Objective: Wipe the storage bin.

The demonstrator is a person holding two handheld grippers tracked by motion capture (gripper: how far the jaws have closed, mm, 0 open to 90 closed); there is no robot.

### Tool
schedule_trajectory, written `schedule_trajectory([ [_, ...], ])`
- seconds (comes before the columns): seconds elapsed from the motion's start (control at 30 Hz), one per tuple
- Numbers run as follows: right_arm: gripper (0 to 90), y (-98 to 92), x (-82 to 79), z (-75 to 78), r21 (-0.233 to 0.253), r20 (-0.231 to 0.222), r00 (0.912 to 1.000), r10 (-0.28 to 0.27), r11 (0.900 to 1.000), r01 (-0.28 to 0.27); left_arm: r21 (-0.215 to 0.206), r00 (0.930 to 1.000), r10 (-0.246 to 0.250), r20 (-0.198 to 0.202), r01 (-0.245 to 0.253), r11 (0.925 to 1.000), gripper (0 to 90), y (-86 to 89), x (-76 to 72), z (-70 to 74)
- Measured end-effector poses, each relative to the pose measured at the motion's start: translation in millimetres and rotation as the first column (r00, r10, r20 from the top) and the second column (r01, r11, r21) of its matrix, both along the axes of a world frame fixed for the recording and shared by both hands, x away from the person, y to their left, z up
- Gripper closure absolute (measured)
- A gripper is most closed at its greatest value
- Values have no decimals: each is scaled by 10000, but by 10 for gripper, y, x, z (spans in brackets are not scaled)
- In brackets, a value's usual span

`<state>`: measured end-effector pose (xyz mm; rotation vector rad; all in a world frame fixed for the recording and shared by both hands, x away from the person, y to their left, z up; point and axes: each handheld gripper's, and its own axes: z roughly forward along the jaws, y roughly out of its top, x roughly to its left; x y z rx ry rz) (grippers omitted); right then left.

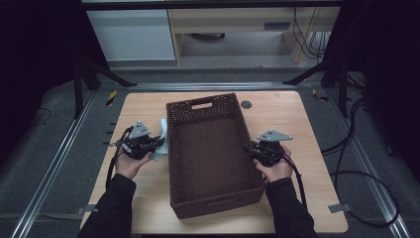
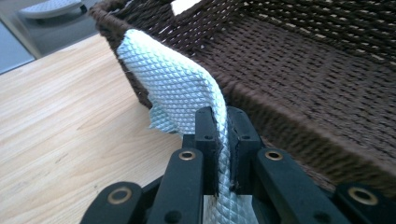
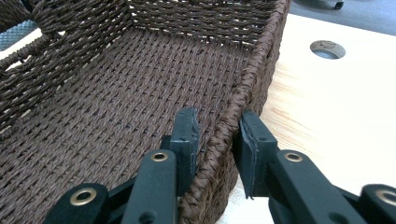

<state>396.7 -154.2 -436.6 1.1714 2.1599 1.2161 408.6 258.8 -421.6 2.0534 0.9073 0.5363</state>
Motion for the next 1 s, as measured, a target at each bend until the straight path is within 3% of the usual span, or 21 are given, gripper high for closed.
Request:
schedule_trajectory([
  [0.1,700,6,-2,4,-71,17,10000,0,10000,0,168,9999,-72,-135,75,9998,838,-29,2,-43],
  [0.27,641,-7,-4,13,-53,120,9999,0,10000,1,428,9976,-75,-682,104,9990,838,-54,-12,-229],
  [0.43,582,-33,-64,101,201,425,9991,66,9998,-75,518,9898,-172,-1413,248,9984,838,-95,-31,-420],
  [0.57,569,-37,-105,104,10,339,9993,154,9999,-155,717,9875,-207,-1560,322,9969,838,-98,-62,-465],
  [0.73,633,-40,-111,51,-182,36,9997,241,9995,-241,237,9931,-131,-1169,160,9996,838,-26,-116,-339],
  [0.77,673,-22,-106,38,-238,-65,9998,200,9995,-201,116,9958,-151,-898,162,9998,838,-10,-141,-251],
  [0.8,673,-22,-106,38,-238,-65,9998,200,9995,-201,116,9958,-151,-898,162,9998,838,-10,-141,-251],
  [0.83,695,-7,-100,36,-322,-62,9999,84,9994,-86,-158,9980,-245,-575,236,9996,839,2,-178,-138],
  [1.0,711,18,-88,42,-512,36,9999,-130,9986,131,-164,9993,-348,-169,345,9993,839,10,-227,-20],
])
